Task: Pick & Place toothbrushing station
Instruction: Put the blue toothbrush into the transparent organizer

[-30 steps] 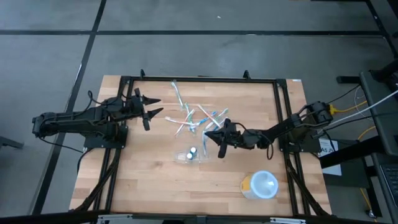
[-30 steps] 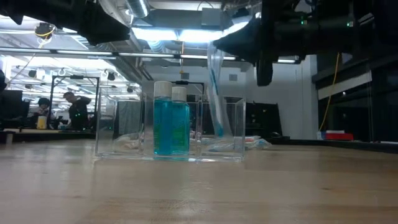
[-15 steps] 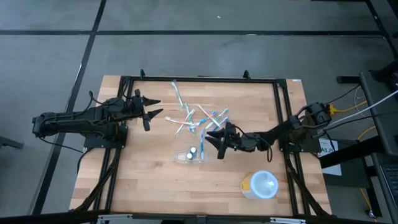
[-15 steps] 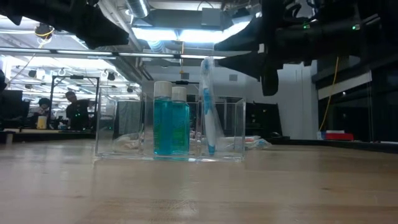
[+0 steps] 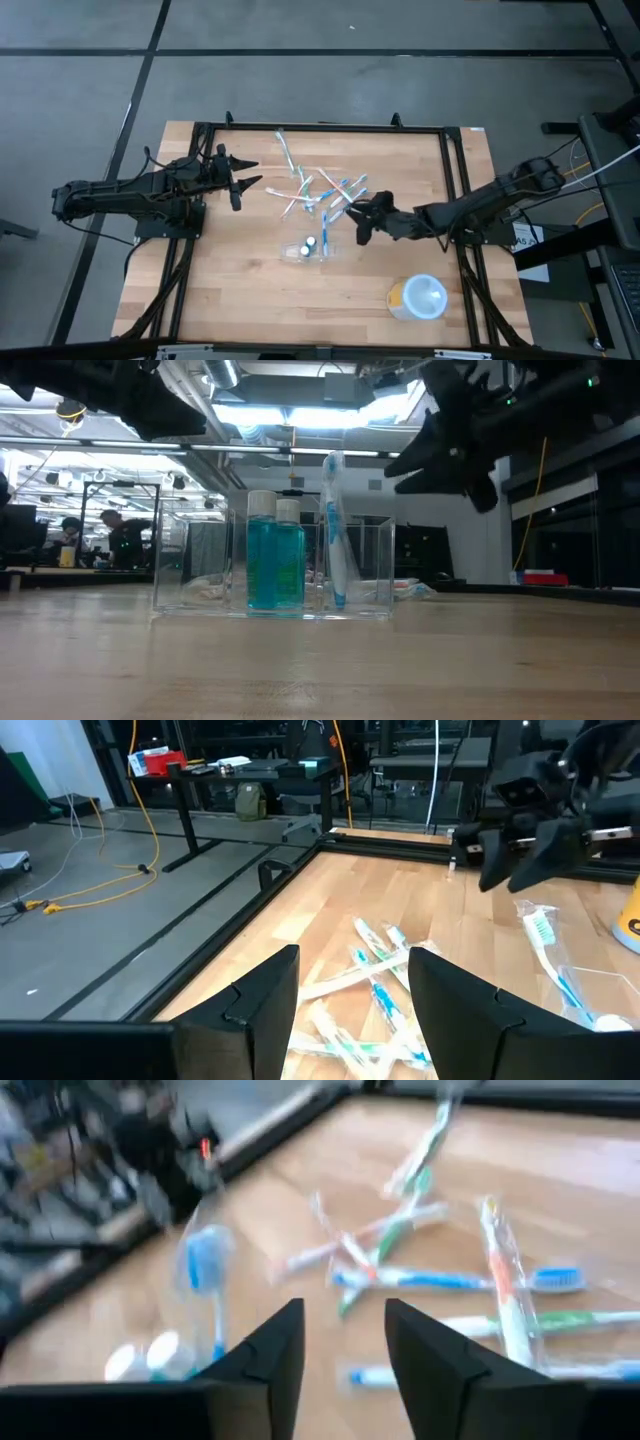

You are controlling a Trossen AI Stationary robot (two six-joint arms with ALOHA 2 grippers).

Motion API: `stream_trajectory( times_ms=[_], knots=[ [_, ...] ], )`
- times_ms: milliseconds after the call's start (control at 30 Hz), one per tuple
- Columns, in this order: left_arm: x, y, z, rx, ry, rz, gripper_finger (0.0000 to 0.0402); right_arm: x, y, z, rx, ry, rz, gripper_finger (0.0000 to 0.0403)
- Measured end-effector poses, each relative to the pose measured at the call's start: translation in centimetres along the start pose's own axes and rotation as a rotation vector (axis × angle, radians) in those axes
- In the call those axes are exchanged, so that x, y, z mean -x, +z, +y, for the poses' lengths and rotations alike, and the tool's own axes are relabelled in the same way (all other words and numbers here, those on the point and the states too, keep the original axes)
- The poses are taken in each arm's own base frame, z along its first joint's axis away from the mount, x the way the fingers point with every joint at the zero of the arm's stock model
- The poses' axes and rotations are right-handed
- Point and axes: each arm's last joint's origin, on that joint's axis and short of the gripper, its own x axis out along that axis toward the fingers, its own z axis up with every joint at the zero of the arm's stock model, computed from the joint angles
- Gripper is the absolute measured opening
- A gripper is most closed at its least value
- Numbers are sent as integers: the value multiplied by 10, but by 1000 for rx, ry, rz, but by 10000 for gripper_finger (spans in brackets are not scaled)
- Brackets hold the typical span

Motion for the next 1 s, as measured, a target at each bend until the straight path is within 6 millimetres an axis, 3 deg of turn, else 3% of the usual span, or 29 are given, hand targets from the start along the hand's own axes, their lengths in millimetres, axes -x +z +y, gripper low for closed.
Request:
stream_trajectory(
  times_ms=[167, 333, 500, 633, 833, 1000],
  knots=[
    [0, 0, 0, -4, -1, -1, 184, 12, 26, 10, 198, -104, 162, 109],
    [0, 1, 0, -2, -15, -8, 184, 18, 63, -2, 180, -371, 320, 96],
    [0, 1, -1, -5, -33, -9, 184, 9, 82, -9, 276, -304, 548, 102],
    [0, 1, -1, -5, -34, -11, 184, 0, 85, -14, 384, -197, 668, 114],
    [0, 2, -1, -3, -41, -16, 184, -16, 75, -44, 522, -320, 877, 124],
    [0, 2, -2, -3, -64, -19, 184, -45, 60, -57, 609, -358, 934, 125]
  ],
)
